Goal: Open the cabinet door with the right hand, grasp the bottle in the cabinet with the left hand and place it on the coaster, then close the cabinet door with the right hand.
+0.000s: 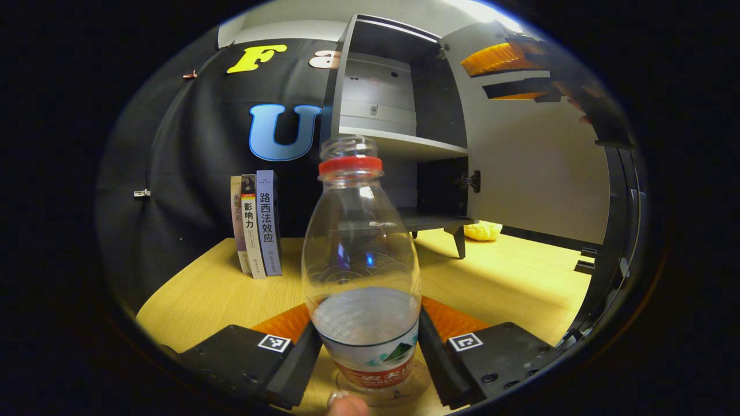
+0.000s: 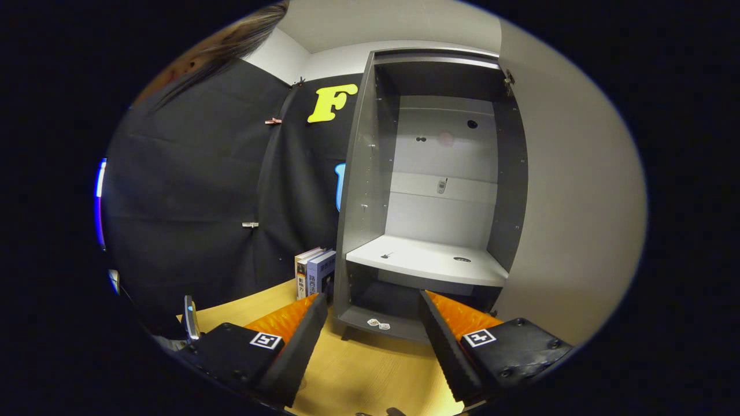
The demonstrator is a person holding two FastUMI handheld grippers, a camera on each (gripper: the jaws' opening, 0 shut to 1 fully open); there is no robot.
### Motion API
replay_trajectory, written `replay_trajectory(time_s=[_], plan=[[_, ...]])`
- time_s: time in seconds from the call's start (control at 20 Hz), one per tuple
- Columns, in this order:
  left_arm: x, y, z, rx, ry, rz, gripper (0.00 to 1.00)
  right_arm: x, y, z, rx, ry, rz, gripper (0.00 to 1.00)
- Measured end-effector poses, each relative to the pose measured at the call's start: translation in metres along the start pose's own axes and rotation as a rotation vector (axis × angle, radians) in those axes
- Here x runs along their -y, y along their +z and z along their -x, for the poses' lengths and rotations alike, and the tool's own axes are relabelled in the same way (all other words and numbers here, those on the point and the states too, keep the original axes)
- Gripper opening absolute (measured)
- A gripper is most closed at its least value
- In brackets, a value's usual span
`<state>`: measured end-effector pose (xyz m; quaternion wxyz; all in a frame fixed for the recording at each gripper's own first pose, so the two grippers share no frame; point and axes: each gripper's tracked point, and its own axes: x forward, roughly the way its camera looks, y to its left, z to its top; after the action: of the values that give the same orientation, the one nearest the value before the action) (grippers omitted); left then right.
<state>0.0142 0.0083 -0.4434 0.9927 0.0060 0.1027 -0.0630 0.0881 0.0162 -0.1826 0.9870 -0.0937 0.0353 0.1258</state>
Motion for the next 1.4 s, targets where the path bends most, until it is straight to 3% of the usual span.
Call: replay_trajectory(time_s=[0.4, 0.65, 0.85, 1.1, 1.25, 1.35, 1.4], plan=[[0.009, 0.045, 0.006, 0.04, -0.033, -0.047, 0.87, 0.007, 0.017, 0.008, 0.019, -0.017, -0.035, 0.98], [0.019, 0.096, 0.014, 0.095, -0.048, -0.04, 0.87, 0.018, 0.036, 0.018, 0.049, -0.052, -0.029, 0.98], [0.034, 0.154, 0.024, 0.154, -0.093, -0.073, 0.87, 0.027, 0.06, 0.037, 0.075, -0.078, -0.039, 0.98], [0.079, 0.227, 0.043, 0.208, -0.206, -0.087, 0.86, 0.027, 0.103, 0.086, 0.138, -0.075, -0.096, 0.97], [0.109, 0.262, 0.047, 0.235, -0.304, -0.049, 0.87, 0.047, 0.11, 0.13, 0.135, -0.172, -0.046, 0.97], [0.123, 0.281, 0.043, 0.241, -0.353, -0.01, 0.87, 0.066, 0.106, 0.165, 0.115, -0.276, -0.021, 0.94], [0.13, 0.287, 0.04, 0.238, -0.382, 0.012, 0.87, 0.075, 0.105, 0.184, 0.112, -0.328, -0.028, 0.97]])
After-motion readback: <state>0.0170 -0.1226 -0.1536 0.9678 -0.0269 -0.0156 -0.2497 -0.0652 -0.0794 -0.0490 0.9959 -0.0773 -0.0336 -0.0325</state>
